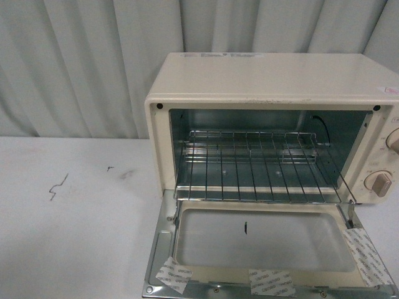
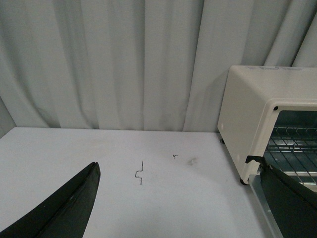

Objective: Open oven

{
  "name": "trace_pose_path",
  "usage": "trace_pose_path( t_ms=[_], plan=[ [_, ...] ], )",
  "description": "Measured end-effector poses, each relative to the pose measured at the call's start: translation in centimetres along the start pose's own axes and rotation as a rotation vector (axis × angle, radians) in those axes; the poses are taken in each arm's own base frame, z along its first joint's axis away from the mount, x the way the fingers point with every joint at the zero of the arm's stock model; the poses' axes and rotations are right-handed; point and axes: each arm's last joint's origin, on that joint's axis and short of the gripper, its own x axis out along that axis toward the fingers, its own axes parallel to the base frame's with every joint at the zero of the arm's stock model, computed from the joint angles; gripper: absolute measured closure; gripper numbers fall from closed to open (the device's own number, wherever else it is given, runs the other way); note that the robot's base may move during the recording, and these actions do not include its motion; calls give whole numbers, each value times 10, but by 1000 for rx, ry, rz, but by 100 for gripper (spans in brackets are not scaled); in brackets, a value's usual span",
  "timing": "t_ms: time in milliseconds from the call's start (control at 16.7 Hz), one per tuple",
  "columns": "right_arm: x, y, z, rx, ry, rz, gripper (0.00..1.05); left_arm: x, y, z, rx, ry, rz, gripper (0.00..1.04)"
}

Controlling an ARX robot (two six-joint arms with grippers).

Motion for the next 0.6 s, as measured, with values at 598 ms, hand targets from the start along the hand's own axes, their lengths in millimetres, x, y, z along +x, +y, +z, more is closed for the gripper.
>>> trace_pose_path(
  t_ms=[598],
  plan=[
    [0,0,0,0,0,0,6,0,0,0,0,0,0,7]
  ],
)
